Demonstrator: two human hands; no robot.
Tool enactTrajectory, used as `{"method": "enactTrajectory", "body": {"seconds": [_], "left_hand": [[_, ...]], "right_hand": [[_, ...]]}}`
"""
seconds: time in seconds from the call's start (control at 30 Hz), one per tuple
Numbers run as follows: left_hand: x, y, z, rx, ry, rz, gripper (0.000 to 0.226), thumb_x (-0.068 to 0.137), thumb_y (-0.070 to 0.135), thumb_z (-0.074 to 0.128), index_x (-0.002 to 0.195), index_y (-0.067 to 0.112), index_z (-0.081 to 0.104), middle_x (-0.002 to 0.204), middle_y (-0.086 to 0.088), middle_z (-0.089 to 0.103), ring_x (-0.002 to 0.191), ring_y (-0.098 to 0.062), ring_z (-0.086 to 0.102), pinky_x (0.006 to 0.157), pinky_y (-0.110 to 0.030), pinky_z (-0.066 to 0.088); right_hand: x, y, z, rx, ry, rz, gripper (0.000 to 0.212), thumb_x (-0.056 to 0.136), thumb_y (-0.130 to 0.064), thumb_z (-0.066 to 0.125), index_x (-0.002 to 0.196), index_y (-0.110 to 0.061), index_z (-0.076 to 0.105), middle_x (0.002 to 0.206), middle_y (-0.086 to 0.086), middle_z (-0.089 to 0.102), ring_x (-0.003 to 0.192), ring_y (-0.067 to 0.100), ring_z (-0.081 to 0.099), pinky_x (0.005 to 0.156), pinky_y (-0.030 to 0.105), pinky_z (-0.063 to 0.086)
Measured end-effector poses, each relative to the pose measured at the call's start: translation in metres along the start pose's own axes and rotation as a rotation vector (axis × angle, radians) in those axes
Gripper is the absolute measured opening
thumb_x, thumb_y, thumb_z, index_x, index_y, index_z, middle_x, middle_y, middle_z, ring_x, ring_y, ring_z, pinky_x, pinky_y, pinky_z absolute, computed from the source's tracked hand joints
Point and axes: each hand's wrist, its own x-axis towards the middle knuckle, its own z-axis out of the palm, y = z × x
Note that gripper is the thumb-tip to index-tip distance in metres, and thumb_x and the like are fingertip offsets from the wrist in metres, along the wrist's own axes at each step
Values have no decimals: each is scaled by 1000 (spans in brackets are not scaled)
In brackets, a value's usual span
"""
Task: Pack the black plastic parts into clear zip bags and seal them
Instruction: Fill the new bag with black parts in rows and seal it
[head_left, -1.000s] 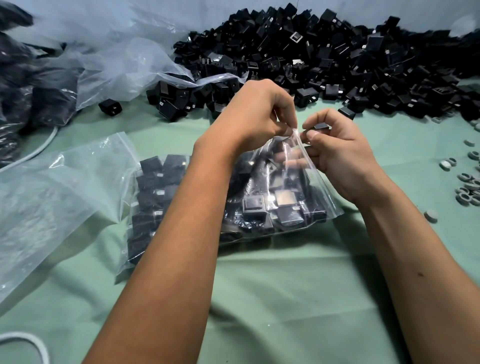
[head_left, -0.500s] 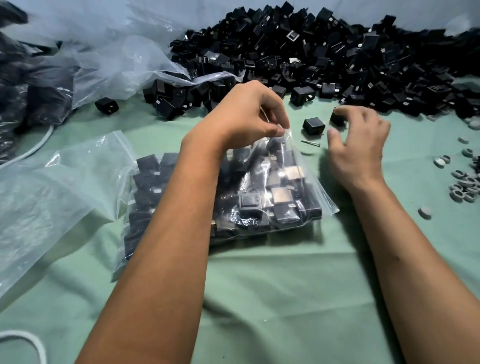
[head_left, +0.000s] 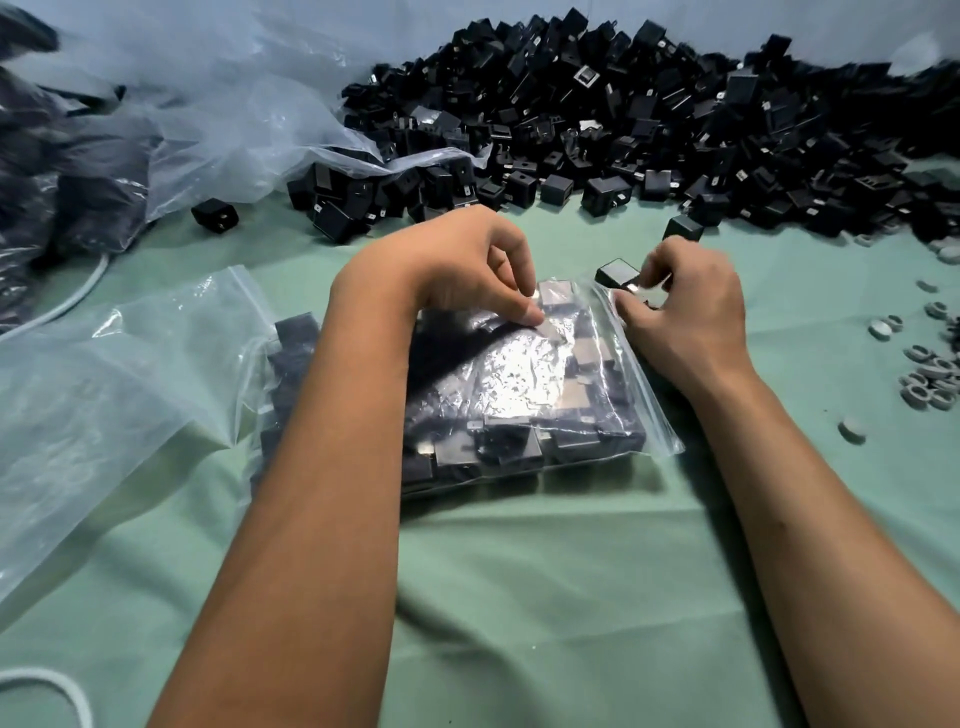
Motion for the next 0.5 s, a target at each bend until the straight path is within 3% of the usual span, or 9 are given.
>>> {"method": "enactTrajectory", "body": {"seconds": [0.1, 0.17, 0.23, 0.3, 0.4, 0.5], "left_hand": [[5, 7, 5, 10, 70, 53, 12, 84, 25, 84, 92, 25, 75, 84, 4, 76, 78, -13, 72, 78, -38, 60], [8, 14, 11, 27, 121, 91, 12, 92, 22, 77, 98, 31, 75, 96, 9, 72, 91, -8, 69, 84, -34, 59], [12, 19, 19, 60, 109, 124, 26, 96, 19, 71, 107, 42, 74, 115, 9, 66, 110, -11, 62, 91, -32, 52], [14, 23, 25, 98, 65, 140, 37, 100, 15, 64, 115, 48, 71, 126, 5, 59, 117, -14, 57, 92, -28, 48], [17, 26, 31, 154, 44, 164, 45, 101, 12, 61, 124, 50, 66, 128, -1, 53, 125, -17, 44, 99, -31, 39], [18, 26, 31, 187, 84, 202, 36, 99, 15, 66, 116, 46, 69, 124, -2, 54, 125, -18, 40, 100, -32, 37]], "right_hand": [[-1, -1, 0, -9, -182, -96, 39, 91, -17, 75, 129, -18, 66, 133, 5, 57, 126, 28, 43, 104, 28, 33], [-2, -1, 2, 57, -212, -137, 30, 91, -8, 74, 120, -16, 74, 130, 7, 62, 122, 29, 50, 106, 32, 40], [-3, -2, 1, 160, -121, -107, 20, 85, -1, 73, 99, -15, 77, 108, 9, 67, 101, 27, 62, 95, 40, 53], [-2, -1, 1, 226, -35, -41, 17, 82, -2, 70, 90, -16, 67, 90, 4, 67, 83, 24, 65, 80, 38, 56], [-1, 3, 0, 324, 3, 127, 27, 87, -19, 76, 103, -19, 54, 86, -3, 66, 81, 22, 65, 72, 31, 49], [0, -1, -1, 680, -97, 251, 23, 92, -19, 76, 108, -17, 60, 87, 7, 74, 67, 18, 68, 59, 31, 53]]}}
